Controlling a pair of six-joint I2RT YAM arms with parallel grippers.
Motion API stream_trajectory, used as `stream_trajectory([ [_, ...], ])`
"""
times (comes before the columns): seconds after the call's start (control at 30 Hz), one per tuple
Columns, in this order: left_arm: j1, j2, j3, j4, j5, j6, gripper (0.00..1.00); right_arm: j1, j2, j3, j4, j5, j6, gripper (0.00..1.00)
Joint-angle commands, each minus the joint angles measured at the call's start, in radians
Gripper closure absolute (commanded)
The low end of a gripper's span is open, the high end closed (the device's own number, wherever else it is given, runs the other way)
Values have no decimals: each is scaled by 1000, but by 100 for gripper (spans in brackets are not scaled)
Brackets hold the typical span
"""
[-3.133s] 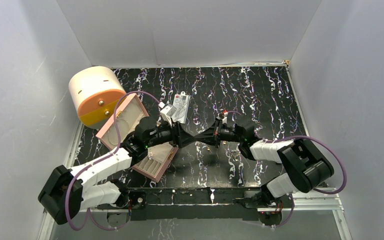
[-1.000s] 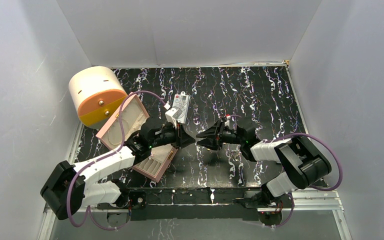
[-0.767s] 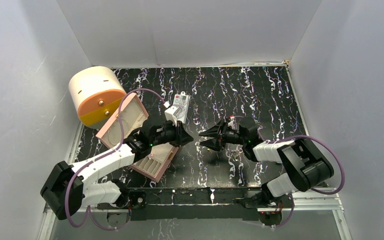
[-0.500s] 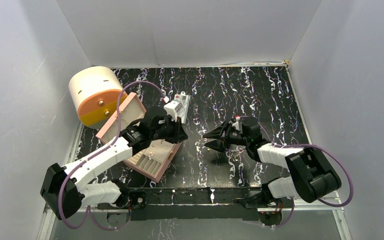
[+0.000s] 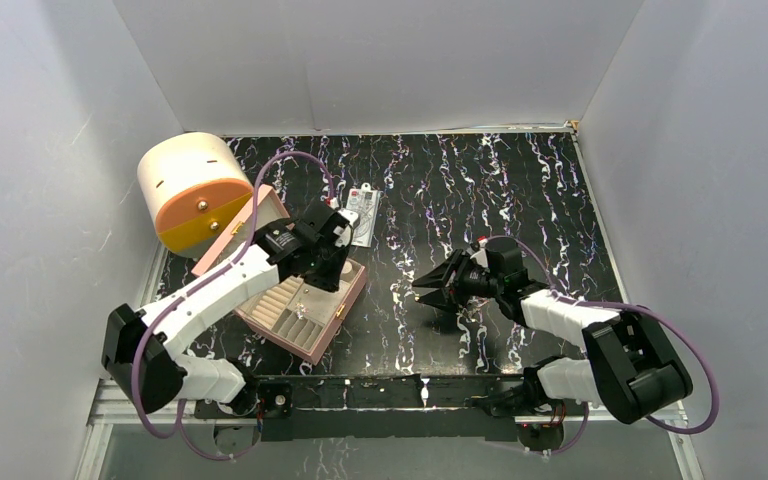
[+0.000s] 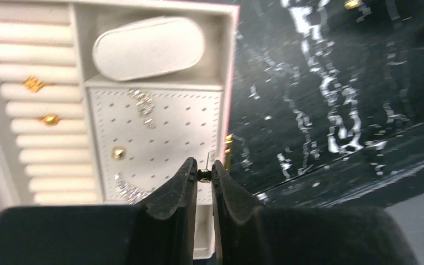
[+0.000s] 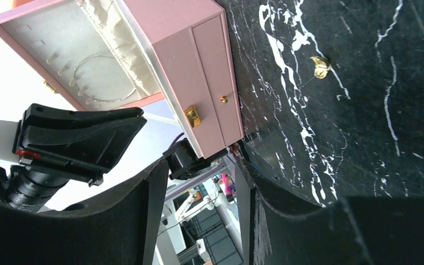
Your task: Organize the mixed jewelry
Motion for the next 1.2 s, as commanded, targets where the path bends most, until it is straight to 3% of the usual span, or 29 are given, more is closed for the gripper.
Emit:
stream_trajectory([
  [0.0, -3, 27, 75, -223, -146, 81, 91, -14, -26, 21, -30, 13, -57, 43],
  [0.33, 27, 76, 124, -280, -136, 172, 89, -35, 29, 35, -11, -50, -89, 44],
  [0.6, 57, 217, 180, -319, -74, 230, 87, -50, 41, 22, 2, -65, -102, 44],
  [0.8, 99, 268, 208, -342, -118, 235, 87, -61, 91, 44, 6, -104, -124, 44],
  [1.17, 142, 255, 210, -344, -106, 261, 87, -60, 126, 67, 2, -115, -131, 44],
])
